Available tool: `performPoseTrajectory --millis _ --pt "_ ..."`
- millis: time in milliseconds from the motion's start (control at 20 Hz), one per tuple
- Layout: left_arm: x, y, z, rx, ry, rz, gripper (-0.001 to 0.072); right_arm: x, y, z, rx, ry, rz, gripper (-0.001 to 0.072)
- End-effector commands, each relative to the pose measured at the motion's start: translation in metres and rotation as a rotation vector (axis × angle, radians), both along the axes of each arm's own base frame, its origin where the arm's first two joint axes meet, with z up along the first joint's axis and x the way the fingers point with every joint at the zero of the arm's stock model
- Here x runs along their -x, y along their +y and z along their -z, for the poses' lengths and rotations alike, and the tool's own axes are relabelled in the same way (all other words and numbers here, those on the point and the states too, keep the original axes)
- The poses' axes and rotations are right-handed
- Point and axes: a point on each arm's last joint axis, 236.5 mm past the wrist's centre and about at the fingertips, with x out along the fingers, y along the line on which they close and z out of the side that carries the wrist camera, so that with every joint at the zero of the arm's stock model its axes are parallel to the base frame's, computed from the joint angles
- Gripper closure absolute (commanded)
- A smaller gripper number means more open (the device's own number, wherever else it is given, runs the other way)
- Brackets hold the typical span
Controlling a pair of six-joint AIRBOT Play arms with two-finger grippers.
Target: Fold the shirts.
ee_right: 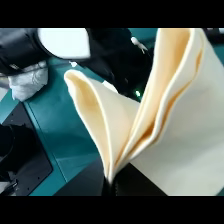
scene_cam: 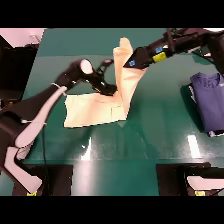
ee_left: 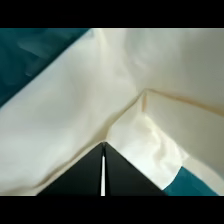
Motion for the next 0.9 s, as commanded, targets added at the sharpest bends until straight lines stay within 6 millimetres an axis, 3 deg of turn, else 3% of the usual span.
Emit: performPoseTrajectory --millis 0,200,300,400,450,500,550,650,850 --pt "-0.010 0.092 -0.056 -0.172 -0.116 -0.053 0.0685 0.006 0.036 0.009 -0.008 -0.001 -0.060 0.0697" --pt "0.005 0.202 -0.131 -0.341 -0.222 -0.193 0.0684 0.018 0.097 0.041 -0.004 0.010 -0.170 0.0696" --pt "0.017 0.235 -0.165 -0.358 -0.275 -0.264 0.0684 0.021 0.135 0.060 -0.018 0.006 -0.196 0.0695" --pt "0.028 0.251 -0.192 -0.353 -0.331 -0.309 0.0684 0.029 0.179 0.091 -0.030 -0.010 -0.226 0.0692" --pt "0.031 0.255 -0.201 -0.361 -0.356 -0.318 0.0684 0.032 0.199 0.107 -0.039 -0.026 -0.227 0.0616" --pt "0.035 0.256 -0.207 -0.359 -0.372 -0.323 0.0684 0.037 0.218 0.122 -0.044 -0.032 -0.232 0.0293" --pt "0.037 0.256 -0.210 -0.358 -0.377 -0.324 0.0684 0.044 0.229 0.132 -0.039 -0.024 -0.246 0.0111" --pt "0.041 0.257 -0.207 -0.366 -0.355 -0.319 0.0684 0.058 0.228 0.142 -0.005 -0.001 -0.291 0.0121" --pt "0.043 0.257 -0.205 -0.367 -0.344 -0.315 0.0684 0.067 0.153 0.160 0.119 0.171 -0.349 0.0133"
